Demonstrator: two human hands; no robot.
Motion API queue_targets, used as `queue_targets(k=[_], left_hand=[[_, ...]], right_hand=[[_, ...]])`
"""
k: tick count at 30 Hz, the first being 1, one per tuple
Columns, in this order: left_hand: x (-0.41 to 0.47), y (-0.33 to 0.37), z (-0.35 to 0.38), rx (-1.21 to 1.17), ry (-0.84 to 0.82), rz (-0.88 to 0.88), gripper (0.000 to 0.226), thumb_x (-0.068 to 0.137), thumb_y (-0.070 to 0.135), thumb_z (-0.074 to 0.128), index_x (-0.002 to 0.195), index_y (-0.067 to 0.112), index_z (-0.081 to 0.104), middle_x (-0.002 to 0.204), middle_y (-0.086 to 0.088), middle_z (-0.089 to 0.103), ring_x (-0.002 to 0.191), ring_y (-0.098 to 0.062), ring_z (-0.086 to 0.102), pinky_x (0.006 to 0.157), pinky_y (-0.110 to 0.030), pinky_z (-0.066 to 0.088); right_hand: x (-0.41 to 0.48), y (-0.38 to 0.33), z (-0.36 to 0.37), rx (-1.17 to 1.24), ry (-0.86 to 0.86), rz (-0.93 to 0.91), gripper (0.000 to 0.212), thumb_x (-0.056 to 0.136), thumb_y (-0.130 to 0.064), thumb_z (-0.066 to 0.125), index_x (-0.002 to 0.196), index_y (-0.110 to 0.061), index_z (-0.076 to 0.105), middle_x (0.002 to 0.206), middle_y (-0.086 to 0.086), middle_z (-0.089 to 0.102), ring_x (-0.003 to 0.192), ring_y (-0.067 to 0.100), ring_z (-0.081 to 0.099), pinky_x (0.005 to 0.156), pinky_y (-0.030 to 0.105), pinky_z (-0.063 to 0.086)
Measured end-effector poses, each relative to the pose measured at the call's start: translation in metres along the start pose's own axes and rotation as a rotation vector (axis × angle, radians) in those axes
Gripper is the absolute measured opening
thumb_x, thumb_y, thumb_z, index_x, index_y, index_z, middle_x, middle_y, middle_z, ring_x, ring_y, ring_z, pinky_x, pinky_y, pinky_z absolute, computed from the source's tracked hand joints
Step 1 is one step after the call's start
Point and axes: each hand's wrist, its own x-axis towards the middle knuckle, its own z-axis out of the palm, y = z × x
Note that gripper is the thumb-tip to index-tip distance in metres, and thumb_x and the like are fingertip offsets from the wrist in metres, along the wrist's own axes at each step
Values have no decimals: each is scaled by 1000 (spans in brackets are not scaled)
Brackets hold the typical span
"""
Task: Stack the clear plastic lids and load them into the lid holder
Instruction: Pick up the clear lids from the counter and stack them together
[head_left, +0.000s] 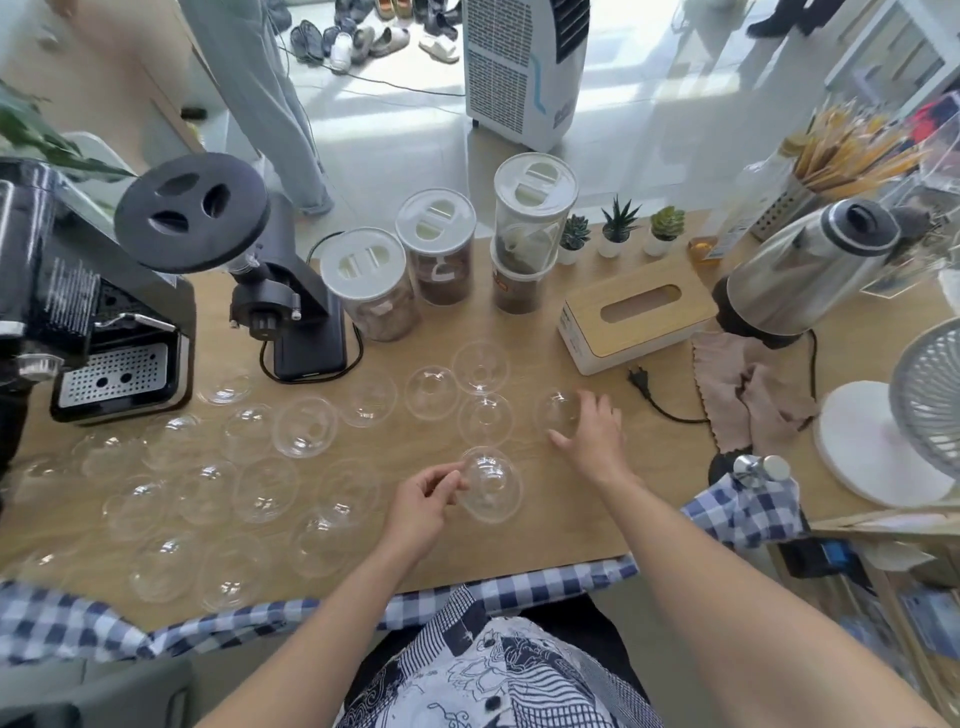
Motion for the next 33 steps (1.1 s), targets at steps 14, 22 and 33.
queue_targets(k=[14, 22, 33], left_hand=[[15, -13, -31, 564, 27, 350, 31, 108, 36, 67, 135, 23, 70, 127, 7, 67, 107, -4, 65, 98, -33, 61], [-4, -45, -79, 1219, -108, 493, 97, 87, 72, 72, 166, 27, 40, 158, 1, 49, 152, -24, 37, 130, -46, 34], [-13, -59, -87, 1202, -65, 523, 90, 91, 61, 78, 163, 20, 42, 158, 0, 51, 146, -20, 42, 119, -36, 40]], right_hand=[[-118, -19, 19, 238, -41, -218, 87, 94, -53, 81, 166, -27, 40, 145, -12, 47, 135, 11, 49, 117, 36, 46], [-135, -44, 54, 176, -108, -248, 87, 89, -51, 84, 162, -35, 40, 141, -9, 43, 131, 14, 55, 115, 46, 55], [-134, -52, 76, 60, -119, -237, 90, 87, -41, 90, 162, -38, 41, 148, -8, 41, 132, 16, 57, 111, 49, 58]])
